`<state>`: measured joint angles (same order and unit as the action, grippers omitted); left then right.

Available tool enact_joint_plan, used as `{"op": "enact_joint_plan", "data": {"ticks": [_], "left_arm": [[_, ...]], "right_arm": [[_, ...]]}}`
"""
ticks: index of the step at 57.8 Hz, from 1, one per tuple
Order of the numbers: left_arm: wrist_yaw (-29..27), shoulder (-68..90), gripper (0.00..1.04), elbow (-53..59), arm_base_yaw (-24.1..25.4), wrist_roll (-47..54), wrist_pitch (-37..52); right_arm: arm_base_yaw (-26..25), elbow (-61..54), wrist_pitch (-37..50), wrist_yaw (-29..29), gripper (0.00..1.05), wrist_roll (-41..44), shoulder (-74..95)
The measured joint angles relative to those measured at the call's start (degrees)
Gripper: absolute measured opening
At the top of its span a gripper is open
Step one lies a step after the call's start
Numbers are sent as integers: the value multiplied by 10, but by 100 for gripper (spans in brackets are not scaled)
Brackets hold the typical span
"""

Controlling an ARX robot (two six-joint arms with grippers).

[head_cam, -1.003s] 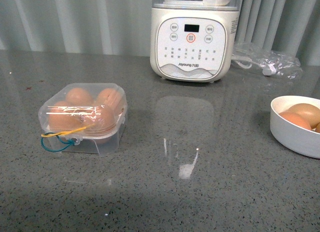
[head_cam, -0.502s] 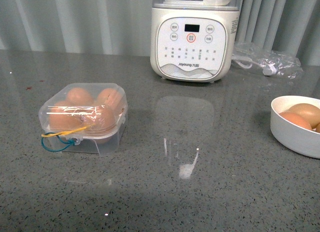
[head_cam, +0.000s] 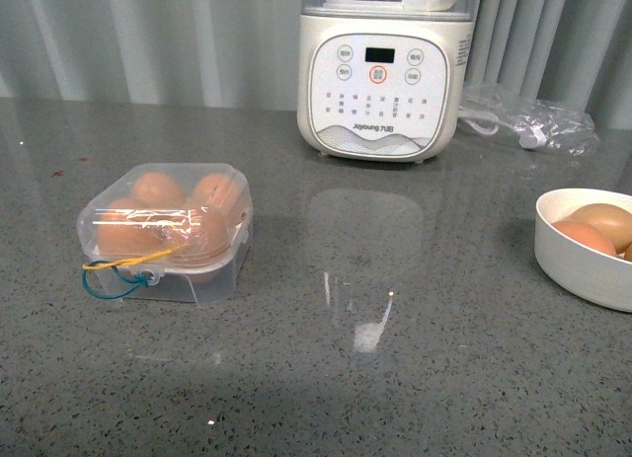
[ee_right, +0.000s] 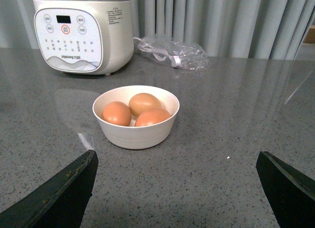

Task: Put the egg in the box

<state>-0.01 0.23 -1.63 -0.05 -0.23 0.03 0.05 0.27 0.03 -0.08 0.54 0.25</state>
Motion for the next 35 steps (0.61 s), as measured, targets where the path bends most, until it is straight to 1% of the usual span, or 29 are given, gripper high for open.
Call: {"op": "enact_joint_plan", "data": {"ticks": [2, 11, 14, 19, 20, 22, 30, 33, 35], "left_arm": [[0, 0, 4, 0, 0, 0, 0], [0, 0, 28, 0, 0, 0, 0], [0, 0, 39, 0, 0, 0, 0], [0, 0, 61, 0, 0, 0, 0], [0, 0, 64, 0, 0, 0, 0], [0, 0, 74, 0, 0, 0, 0], [0, 0, 100, 0, 0, 0, 0], [0, 0, 97, 0, 0, 0, 0], [0, 0, 98, 0, 0, 0, 0]], "right_arm": [[0, 0, 0, 0, 98, 0, 0], [0, 0, 0, 0, 98, 0, 0], [0, 0, 0, 0, 98, 0, 0], [0, 0, 0, 0, 98, 0, 0], [0, 0, 0, 0, 98, 0, 0], [0, 0, 0, 0, 98, 0, 0], [0, 0, 0, 0, 98, 0, 0], [0, 0, 0, 0, 98, 0, 0], [0, 0, 0, 0, 98, 0, 0]]}}
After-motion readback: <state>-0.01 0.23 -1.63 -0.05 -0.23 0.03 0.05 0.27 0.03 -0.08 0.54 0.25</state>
